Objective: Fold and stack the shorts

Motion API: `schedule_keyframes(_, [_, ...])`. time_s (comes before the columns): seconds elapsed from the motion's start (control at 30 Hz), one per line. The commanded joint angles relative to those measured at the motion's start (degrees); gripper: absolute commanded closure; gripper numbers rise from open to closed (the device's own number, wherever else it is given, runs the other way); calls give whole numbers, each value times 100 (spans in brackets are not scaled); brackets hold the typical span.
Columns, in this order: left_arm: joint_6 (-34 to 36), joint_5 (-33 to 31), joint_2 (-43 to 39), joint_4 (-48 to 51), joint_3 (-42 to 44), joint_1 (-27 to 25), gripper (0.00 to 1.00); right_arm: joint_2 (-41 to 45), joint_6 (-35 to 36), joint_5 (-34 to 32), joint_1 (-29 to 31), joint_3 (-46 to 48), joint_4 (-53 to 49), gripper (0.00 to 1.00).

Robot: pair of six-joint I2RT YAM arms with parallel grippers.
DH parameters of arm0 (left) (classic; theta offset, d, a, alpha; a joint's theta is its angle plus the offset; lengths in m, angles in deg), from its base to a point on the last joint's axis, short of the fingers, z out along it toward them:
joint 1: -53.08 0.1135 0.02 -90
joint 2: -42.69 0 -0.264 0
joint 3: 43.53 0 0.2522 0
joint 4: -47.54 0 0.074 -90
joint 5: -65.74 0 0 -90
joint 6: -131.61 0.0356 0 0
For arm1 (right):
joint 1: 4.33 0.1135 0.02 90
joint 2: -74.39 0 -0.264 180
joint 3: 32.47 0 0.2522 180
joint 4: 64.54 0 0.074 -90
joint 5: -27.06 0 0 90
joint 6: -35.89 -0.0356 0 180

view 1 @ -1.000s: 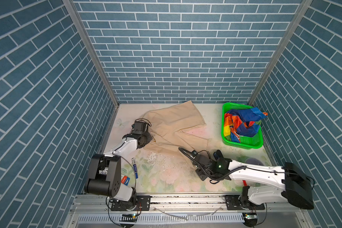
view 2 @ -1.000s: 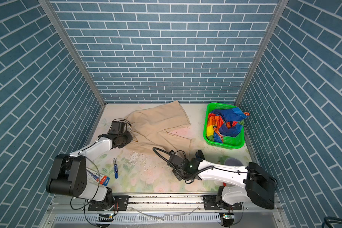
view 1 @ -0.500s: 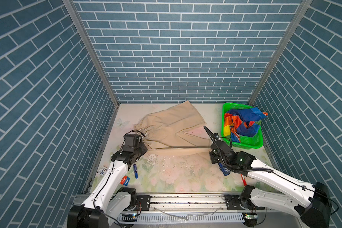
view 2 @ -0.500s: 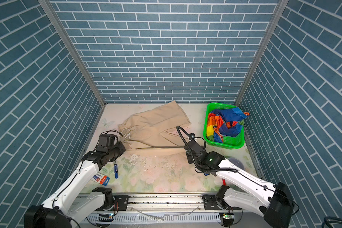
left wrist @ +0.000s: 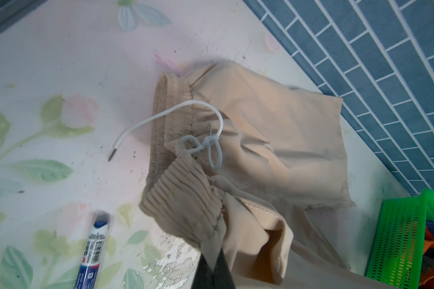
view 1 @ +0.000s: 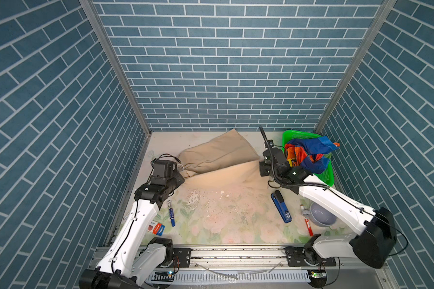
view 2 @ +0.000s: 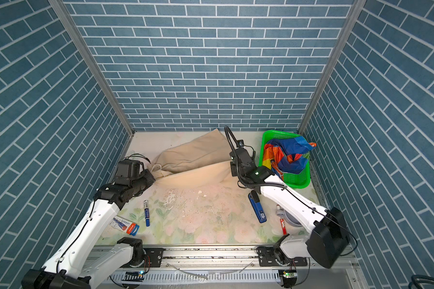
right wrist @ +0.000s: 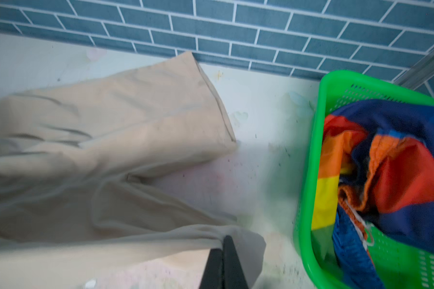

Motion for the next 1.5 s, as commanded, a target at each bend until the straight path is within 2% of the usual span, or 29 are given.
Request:
schedule_keyframes(0.0, [274, -513, 357, 41, -247, 101, 100, -730, 686, -143, -289, -908, 371, 100])
schedule_keyframes(0.17, [339, -386, 1007, -298, -474, 299, 100, -2144, 1191, 302, -518, -2242, 400, 100])
schedule_keyframes(0.4, [395, 3, 1939, -770, -752, 1071, 100, -4241, 1909, 475, -626, -4461, 175, 100])
schedule_keyframes(0.63, [379, 202, 3133, -1166, -995, 1321, 100, -6220, 2099, 689, -704, -6835, -194, 100])
schedule_keyframes(0.73, [302, 333, 3608, -1474, -1091, 1406, 100, -6790, 2150, 655, -746, -7508, -111, 100])
schedule_keyframes(0.9, [254, 542, 4434, -1601, -1587, 1438, 100, -7135, 2187, 514, -869, -7676, 502, 100])
schedule_keyframes(1.03, [195, 583, 4781, -1701, -1862, 1438, 100, -7215, 2213, 421, -968, -7591, 980, 100])
schedule_keyframes(1.47, [205, 699, 4964, -1622, -2312, 1438, 100, -7075, 2872, -203, -1006, -7452, 2673, 100])
